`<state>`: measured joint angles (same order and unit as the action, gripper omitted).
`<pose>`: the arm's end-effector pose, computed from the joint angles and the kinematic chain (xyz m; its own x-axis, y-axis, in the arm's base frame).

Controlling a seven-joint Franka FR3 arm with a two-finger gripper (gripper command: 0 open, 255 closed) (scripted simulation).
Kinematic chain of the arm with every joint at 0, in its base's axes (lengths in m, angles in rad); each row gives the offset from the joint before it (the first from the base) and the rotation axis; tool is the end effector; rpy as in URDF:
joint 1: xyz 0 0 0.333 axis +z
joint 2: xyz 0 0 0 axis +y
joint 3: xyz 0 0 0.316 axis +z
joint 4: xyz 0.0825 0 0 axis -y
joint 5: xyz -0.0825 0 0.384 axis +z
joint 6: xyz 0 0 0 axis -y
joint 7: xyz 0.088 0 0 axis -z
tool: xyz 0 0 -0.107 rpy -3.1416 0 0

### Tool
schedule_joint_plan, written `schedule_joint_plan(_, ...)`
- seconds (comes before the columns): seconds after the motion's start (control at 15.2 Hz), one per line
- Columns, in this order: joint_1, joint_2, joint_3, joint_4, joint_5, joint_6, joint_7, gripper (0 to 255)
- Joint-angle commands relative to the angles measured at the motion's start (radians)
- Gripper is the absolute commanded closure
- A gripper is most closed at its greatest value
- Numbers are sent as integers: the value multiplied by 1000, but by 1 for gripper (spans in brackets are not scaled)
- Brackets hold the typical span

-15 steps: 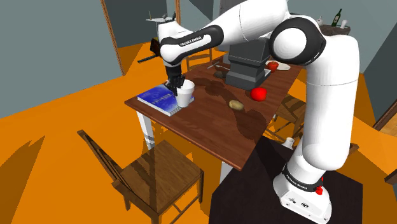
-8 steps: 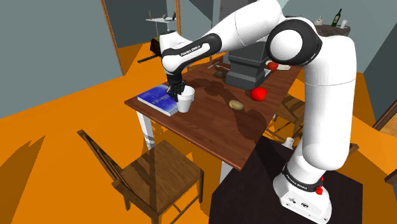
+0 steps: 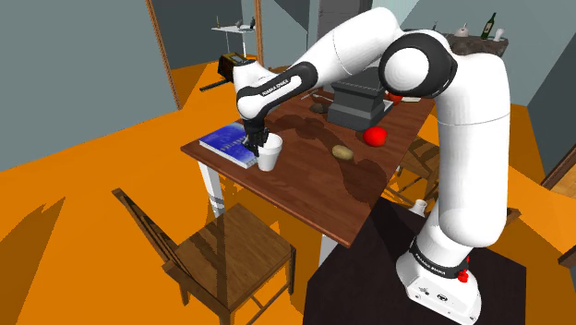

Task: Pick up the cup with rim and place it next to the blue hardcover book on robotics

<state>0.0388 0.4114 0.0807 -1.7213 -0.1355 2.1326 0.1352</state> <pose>0.6556 0.0678 0.3488 0.9987 0.0501 0.0104 0.0491 -0.9954 0.0818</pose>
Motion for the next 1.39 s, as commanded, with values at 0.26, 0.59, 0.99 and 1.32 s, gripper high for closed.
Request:
schedule_joint_plan(0.26,1,37,-3,-29,-8,67,9,255)
schedule_joint_plan(0.59,2,53,-5,-37,-11,90,13,255)
schedule_joint_plan(0.99,2,52,-5,-38,-11,90,13,0)
schedule_joint_plan(1.32,3,35,-3,-29,-8,64,11,0)
